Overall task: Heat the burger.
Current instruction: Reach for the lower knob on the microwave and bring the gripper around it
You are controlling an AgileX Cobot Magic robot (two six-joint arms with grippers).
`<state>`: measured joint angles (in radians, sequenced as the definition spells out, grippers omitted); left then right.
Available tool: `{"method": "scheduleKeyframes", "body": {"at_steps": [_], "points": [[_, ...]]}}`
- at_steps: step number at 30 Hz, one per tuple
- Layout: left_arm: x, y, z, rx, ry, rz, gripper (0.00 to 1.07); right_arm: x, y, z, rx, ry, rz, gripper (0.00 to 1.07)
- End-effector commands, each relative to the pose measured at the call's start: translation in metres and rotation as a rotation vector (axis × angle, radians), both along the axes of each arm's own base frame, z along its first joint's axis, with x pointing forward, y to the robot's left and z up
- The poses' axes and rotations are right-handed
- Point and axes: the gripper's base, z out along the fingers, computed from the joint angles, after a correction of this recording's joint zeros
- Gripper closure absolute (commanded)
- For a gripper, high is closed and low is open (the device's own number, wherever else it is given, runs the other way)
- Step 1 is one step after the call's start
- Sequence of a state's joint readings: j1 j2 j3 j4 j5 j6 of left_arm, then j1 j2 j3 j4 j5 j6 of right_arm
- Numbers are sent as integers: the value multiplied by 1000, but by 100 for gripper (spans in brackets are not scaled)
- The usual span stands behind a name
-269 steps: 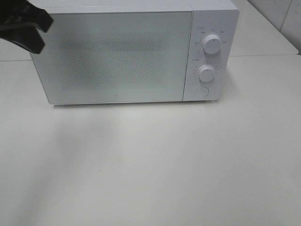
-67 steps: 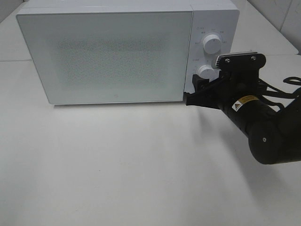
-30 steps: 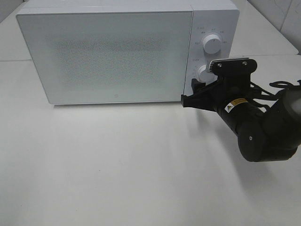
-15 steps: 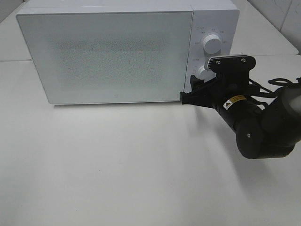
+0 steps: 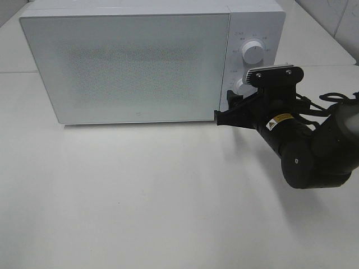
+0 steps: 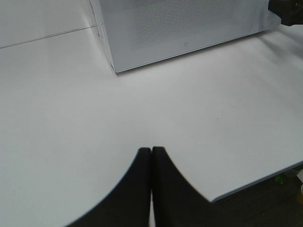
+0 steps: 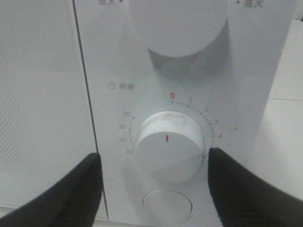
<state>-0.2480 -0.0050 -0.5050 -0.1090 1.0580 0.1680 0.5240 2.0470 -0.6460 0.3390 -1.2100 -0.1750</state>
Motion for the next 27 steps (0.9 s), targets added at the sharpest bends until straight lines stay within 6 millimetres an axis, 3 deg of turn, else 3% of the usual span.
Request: {"method": "scheduleKeyframes", "body": {"at_steps": [1,8,27], "points": [[-2,0,1,-12,-31,2,106,7,2,18,22,-170,-5,45],[-2,0,1,-12,-31,2,106,17,8,25,40,-185,-7,45],[-2,0,1,-12,-31,4,106,17,9,16,-31,-116,8,49]]}}
